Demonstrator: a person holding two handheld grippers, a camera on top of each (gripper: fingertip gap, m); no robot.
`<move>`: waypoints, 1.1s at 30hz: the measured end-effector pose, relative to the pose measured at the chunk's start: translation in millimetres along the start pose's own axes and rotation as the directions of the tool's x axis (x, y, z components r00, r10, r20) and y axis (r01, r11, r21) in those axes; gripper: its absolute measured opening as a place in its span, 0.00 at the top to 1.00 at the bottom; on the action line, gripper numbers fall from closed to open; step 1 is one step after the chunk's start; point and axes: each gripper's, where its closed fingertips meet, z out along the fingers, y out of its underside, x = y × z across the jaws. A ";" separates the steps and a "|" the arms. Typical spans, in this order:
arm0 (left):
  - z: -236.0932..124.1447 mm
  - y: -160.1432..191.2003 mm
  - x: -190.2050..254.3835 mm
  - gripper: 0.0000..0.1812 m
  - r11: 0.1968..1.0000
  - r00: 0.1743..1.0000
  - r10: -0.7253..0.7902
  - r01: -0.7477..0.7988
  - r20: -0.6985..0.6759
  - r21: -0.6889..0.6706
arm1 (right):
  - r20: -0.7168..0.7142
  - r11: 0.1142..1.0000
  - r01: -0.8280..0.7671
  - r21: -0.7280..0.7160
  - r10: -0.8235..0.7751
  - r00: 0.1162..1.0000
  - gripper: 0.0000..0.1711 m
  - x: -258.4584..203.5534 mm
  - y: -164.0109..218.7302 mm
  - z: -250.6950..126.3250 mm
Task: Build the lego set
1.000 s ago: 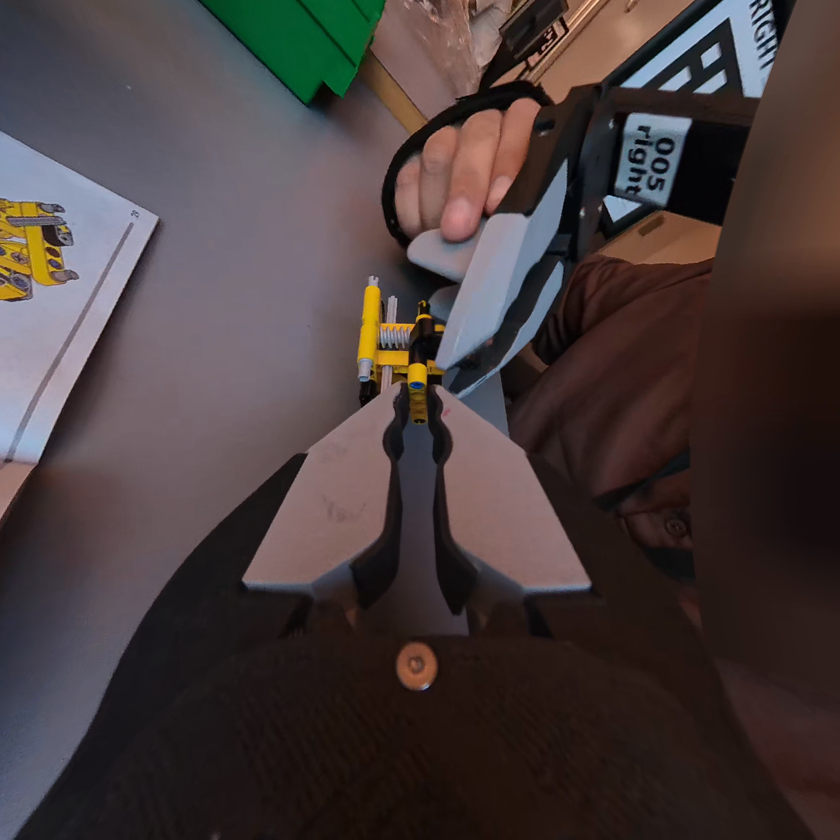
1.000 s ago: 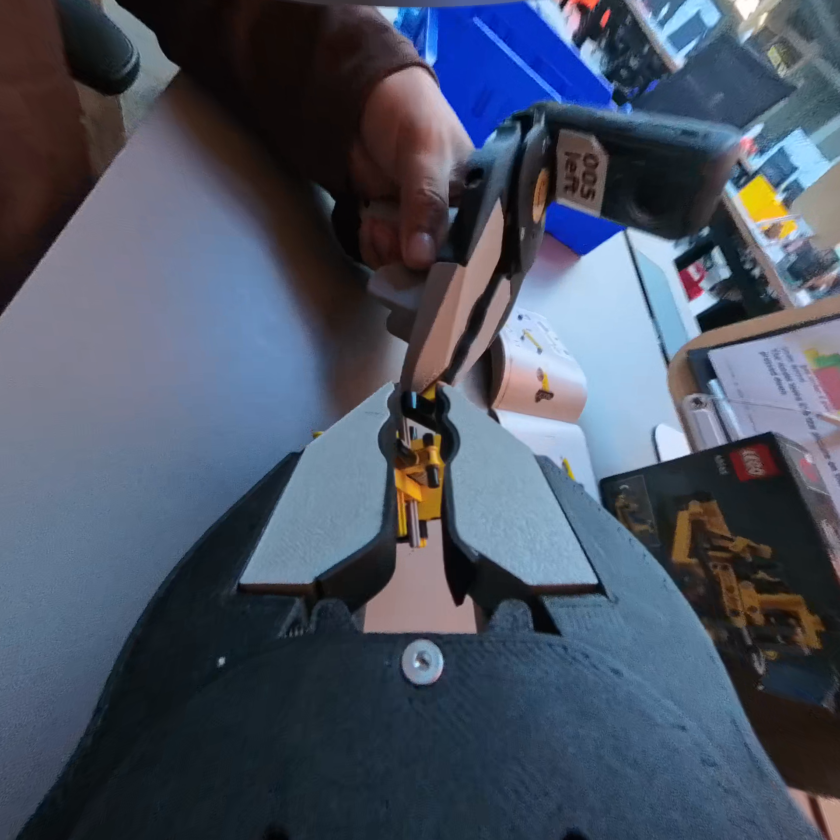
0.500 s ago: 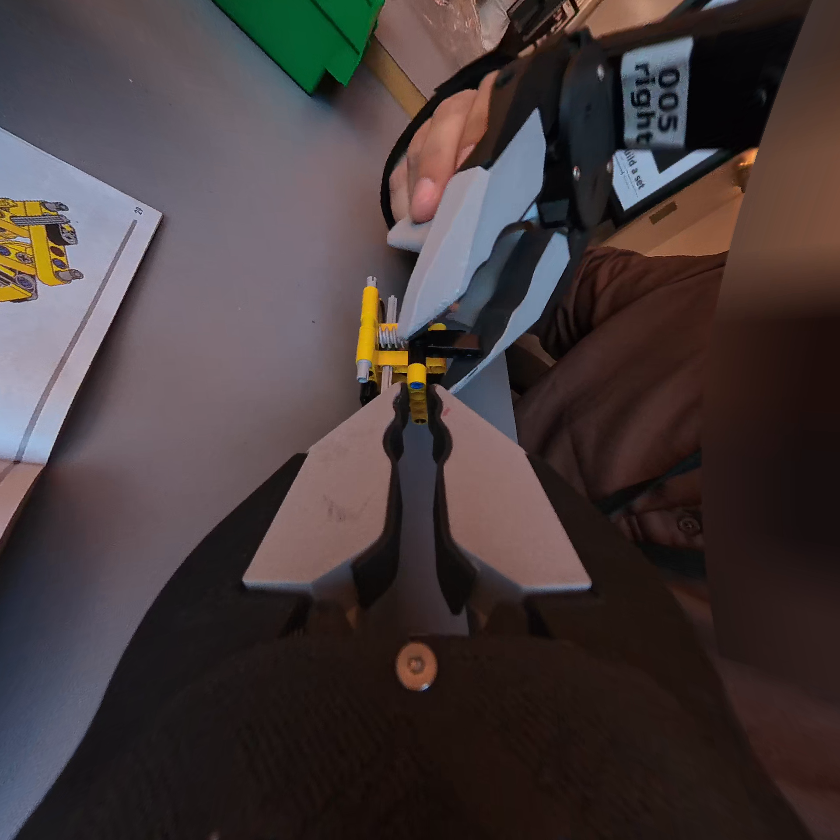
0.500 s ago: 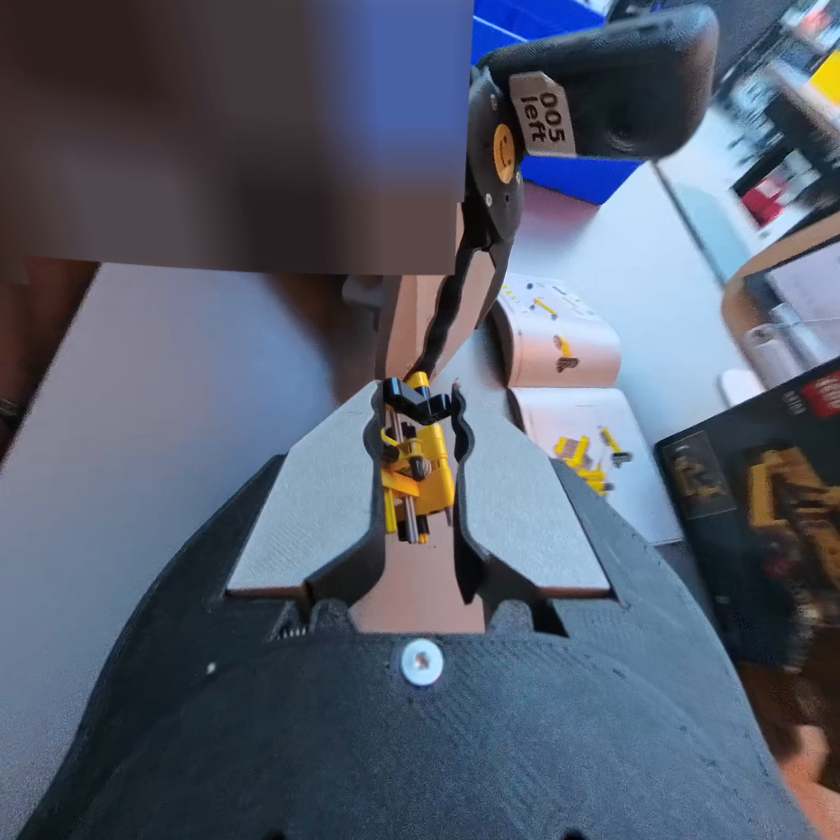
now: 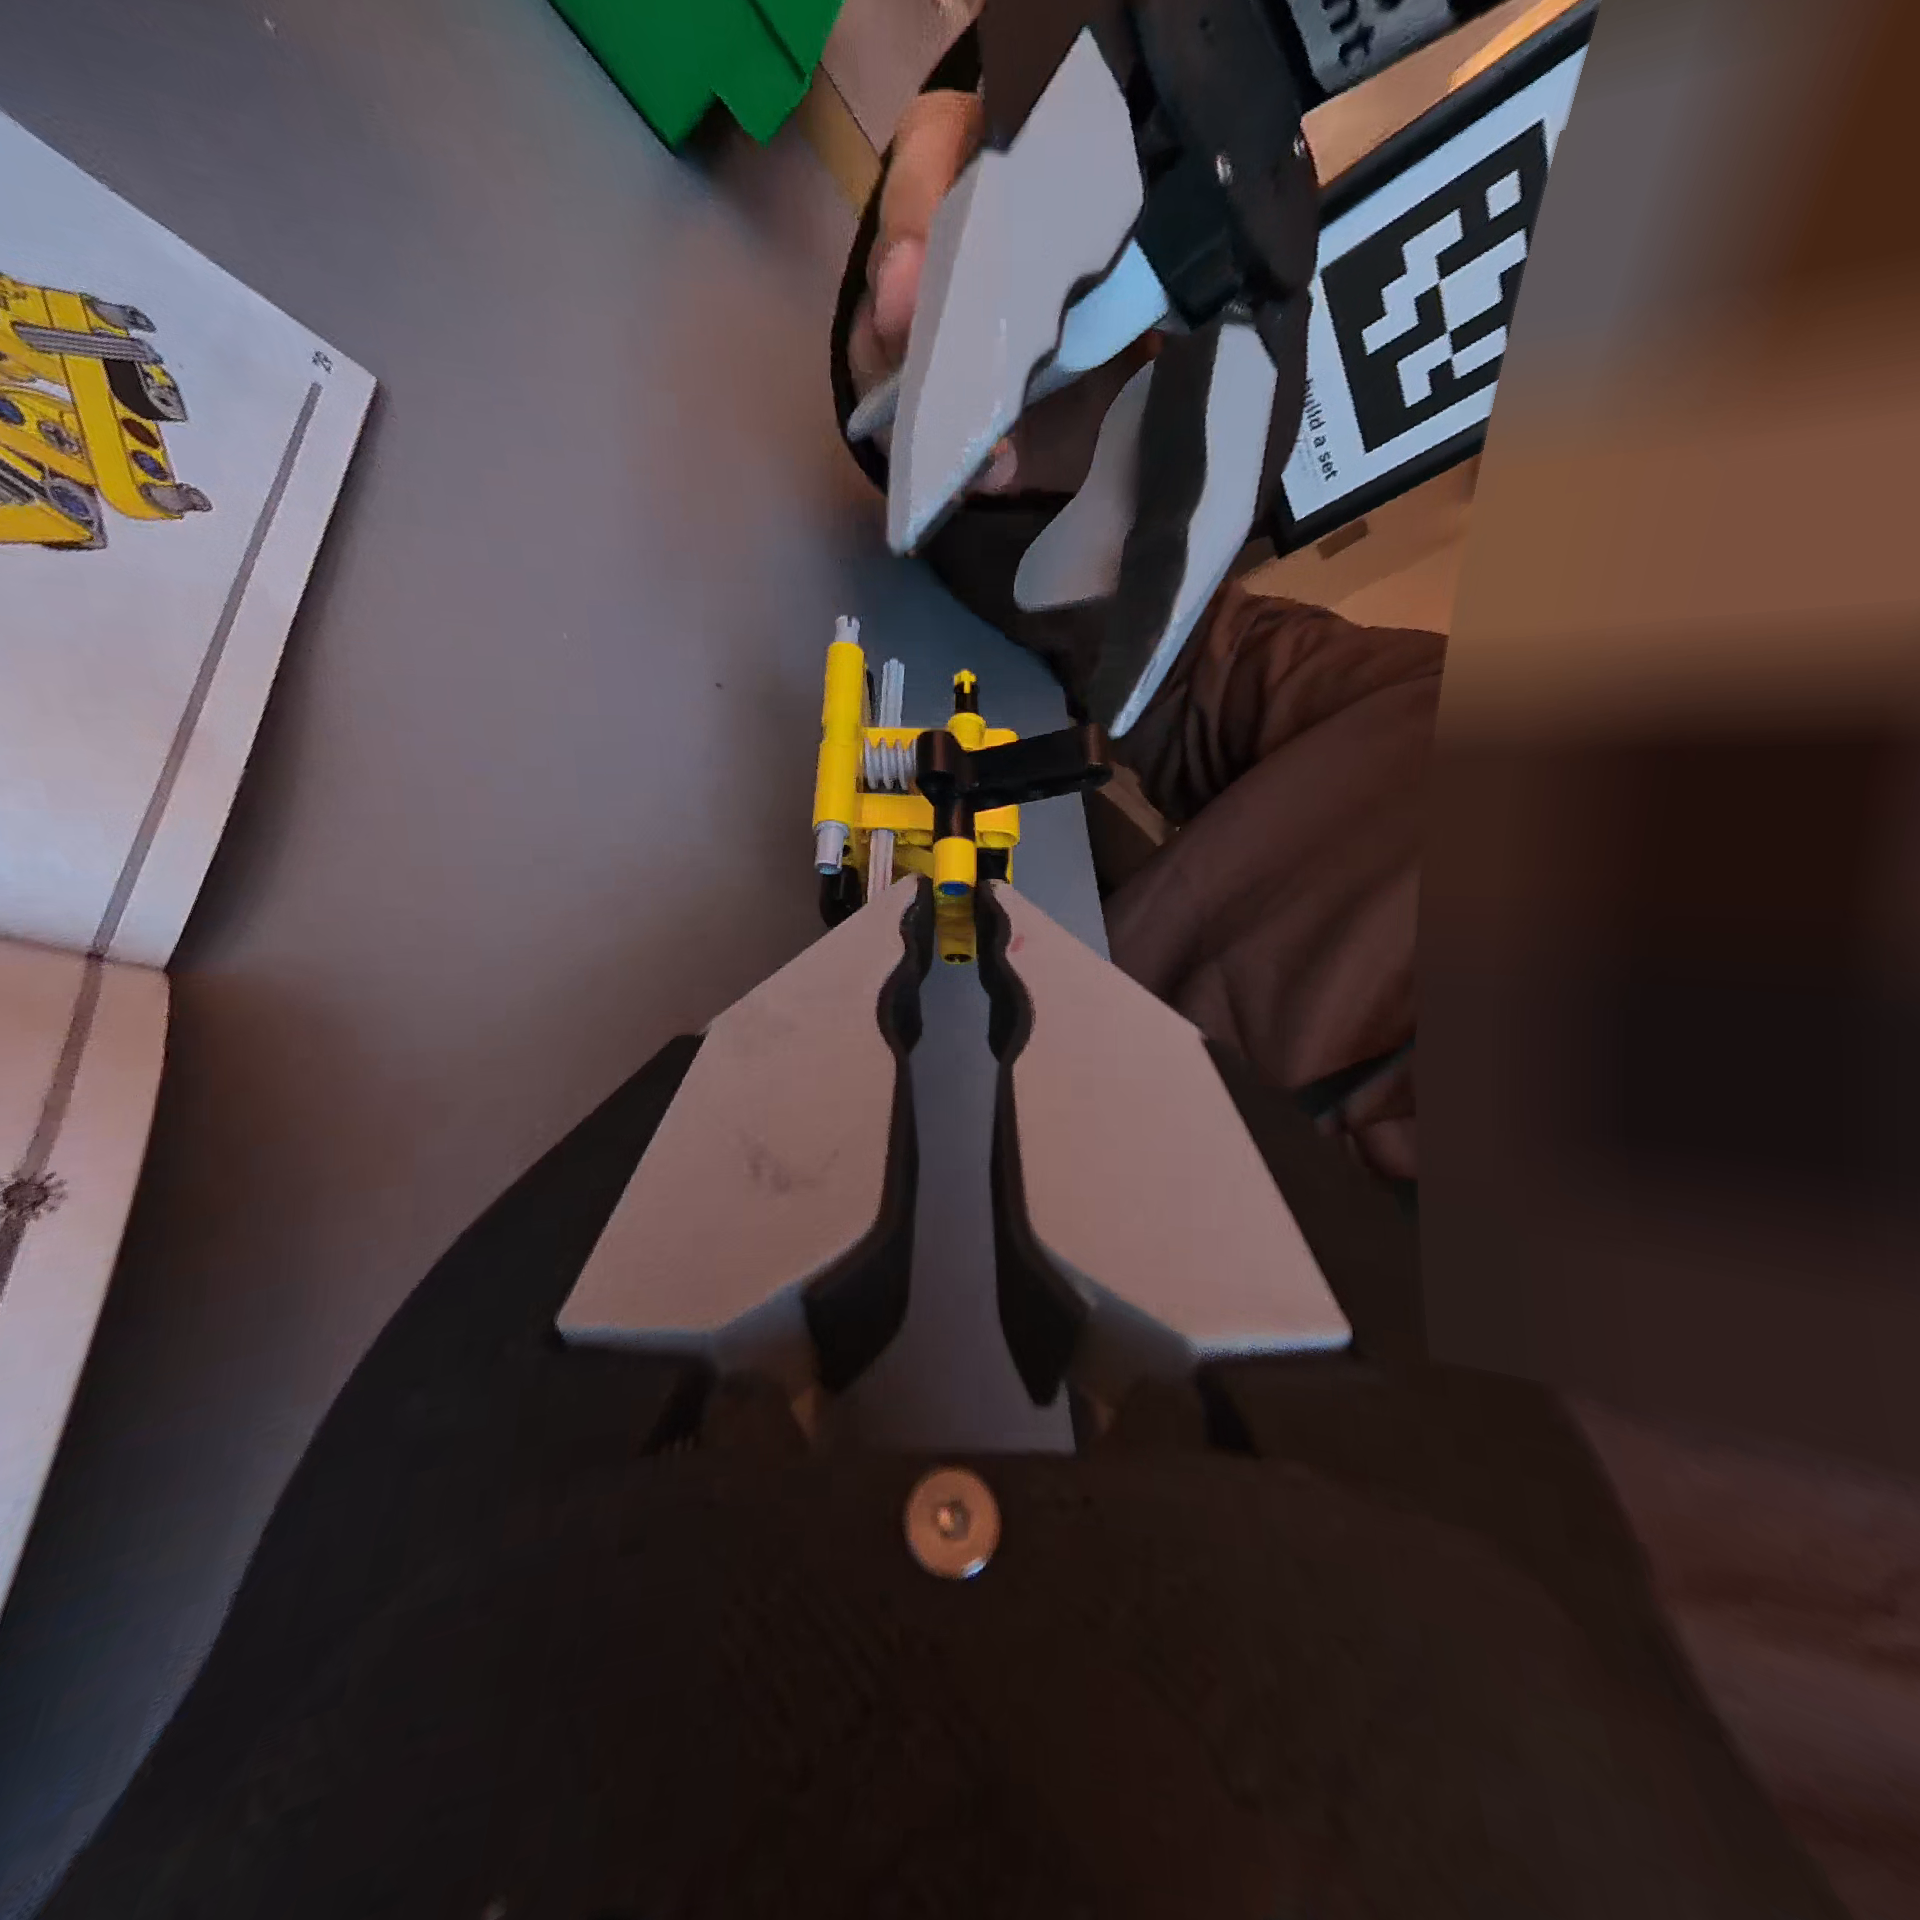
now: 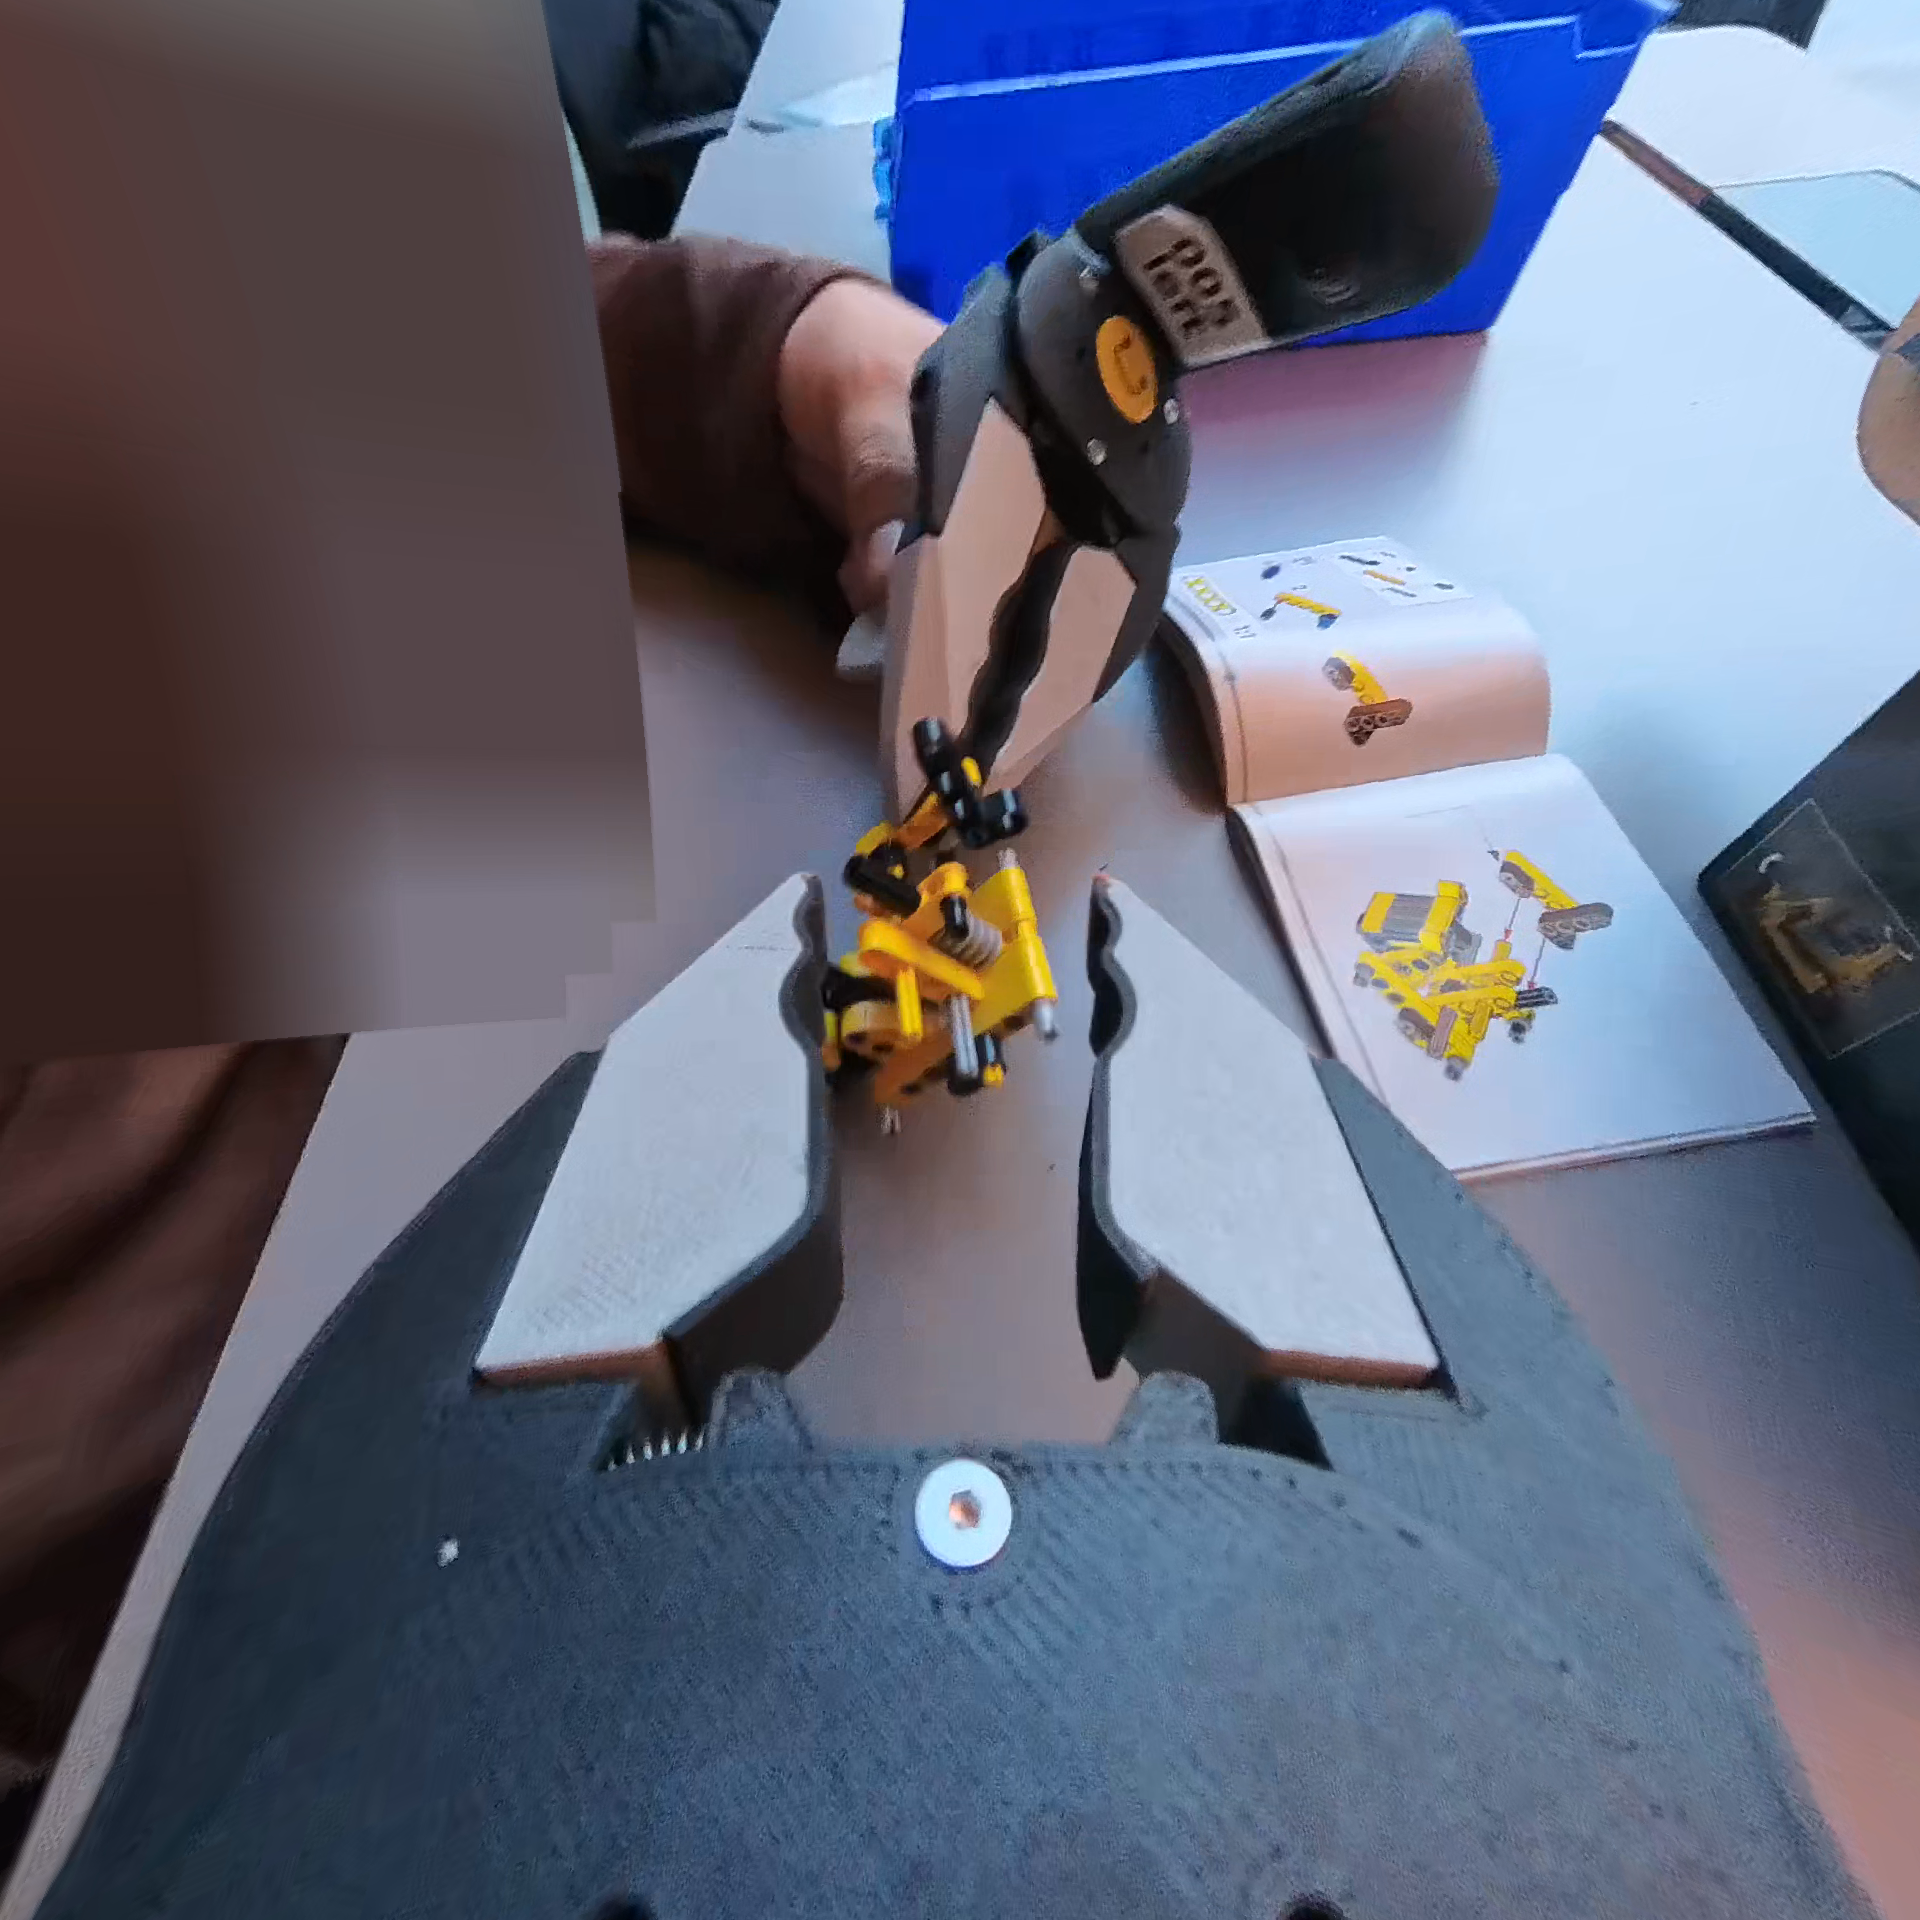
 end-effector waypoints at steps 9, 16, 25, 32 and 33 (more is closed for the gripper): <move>-3.8 -0.5 -3.2 0.97 1.000 1.000 -0.021 0.021 -0.011 -0.007 | -0.094 0.973 0.204 -0.113 -0.215 0.972 0.75 -6.2 15.7 14.9; -3.4 -0.6 -3.2 0.97 1.000 1.000 -0.014 0.014 -0.004 -0.004 | -0.122 0.965 0.232 -0.122 -0.247 0.961 0.75 -3.2 16.2 17.4; -0.7 -4.0 -5.1 0.96 1.000 0.999 0.012 -0.014 0.045 0.028 | -0.125 0.965 0.217 -0.144 -0.235 0.964 0.86 -0.8 24.2 24.9; -18.4 -8.1 -8.0 0.92 0.995 0.995 0.039 -0.047 0.094 0.085 | -0.121 0.968 0.165 -0.188 -0.189 0.974 0.88 5.3 38.8 25.8; -22.6 -8.5 -10.4 0.92 0.994 0.992 0.047 -0.058 0.118 0.090 | -0.120 0.967 0.160 -0.197 -0.186 0.975 0.88 6.4 41.3 26.1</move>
